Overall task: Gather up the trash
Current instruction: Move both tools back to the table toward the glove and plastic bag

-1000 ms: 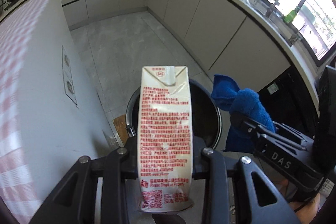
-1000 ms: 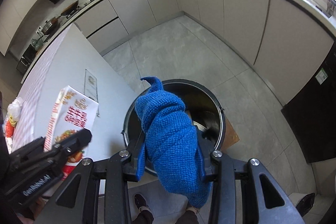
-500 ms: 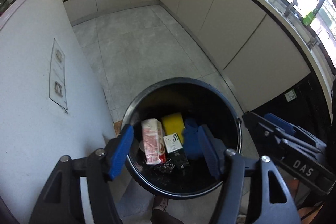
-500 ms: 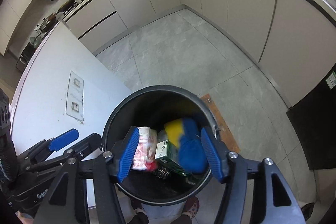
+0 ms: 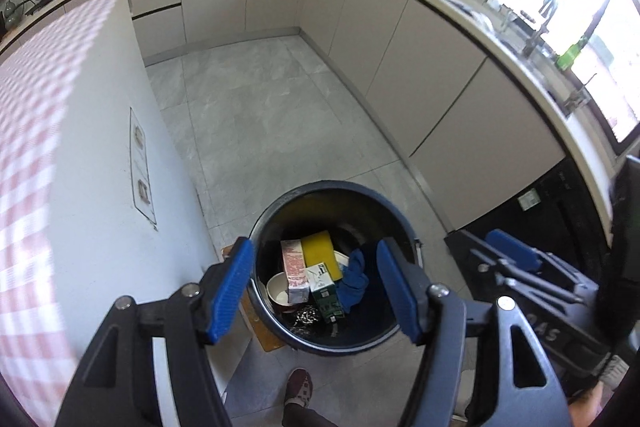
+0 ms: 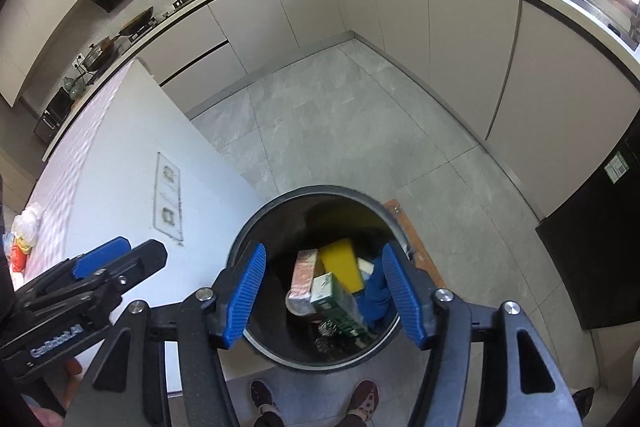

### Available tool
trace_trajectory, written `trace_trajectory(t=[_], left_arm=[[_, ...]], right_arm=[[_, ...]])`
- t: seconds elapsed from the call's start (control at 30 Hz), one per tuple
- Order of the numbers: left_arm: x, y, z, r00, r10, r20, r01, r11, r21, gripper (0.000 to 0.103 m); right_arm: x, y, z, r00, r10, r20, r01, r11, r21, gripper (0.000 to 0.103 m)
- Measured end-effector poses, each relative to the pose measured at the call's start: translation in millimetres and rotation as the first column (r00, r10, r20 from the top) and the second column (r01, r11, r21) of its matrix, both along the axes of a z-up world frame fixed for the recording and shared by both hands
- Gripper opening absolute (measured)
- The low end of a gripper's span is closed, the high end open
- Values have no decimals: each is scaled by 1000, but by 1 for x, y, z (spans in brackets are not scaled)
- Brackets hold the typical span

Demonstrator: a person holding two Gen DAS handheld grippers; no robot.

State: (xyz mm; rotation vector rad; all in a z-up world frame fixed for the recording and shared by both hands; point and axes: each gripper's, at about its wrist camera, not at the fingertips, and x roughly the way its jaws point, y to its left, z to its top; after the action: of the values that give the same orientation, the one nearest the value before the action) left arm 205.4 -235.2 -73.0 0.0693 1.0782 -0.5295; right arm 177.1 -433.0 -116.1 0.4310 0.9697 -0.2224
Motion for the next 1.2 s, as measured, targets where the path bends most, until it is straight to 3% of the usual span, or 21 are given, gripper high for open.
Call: trace_trajectory(t=[0.4,0.8,1.0,1.2], left_arm=[[-32,56,35,1000,-25,-3,25,995,-98,66],[-45,105,49,999,-46,-15,43,986,-160,66],[-45,146,59,999,24,42,-19,991,-133,66],[-31,214,59,982,170,77,-163,983,-87,66]], right_arm=[[-25,61,54,998,37,48,-36,999,-34,69],[-28,120,84,992,91,83,-85,994,-73,69],[-17,160,95,983,152,107,-145,987,-73,69],[11,220,99,959,249,133,-243,968,-61,71]])
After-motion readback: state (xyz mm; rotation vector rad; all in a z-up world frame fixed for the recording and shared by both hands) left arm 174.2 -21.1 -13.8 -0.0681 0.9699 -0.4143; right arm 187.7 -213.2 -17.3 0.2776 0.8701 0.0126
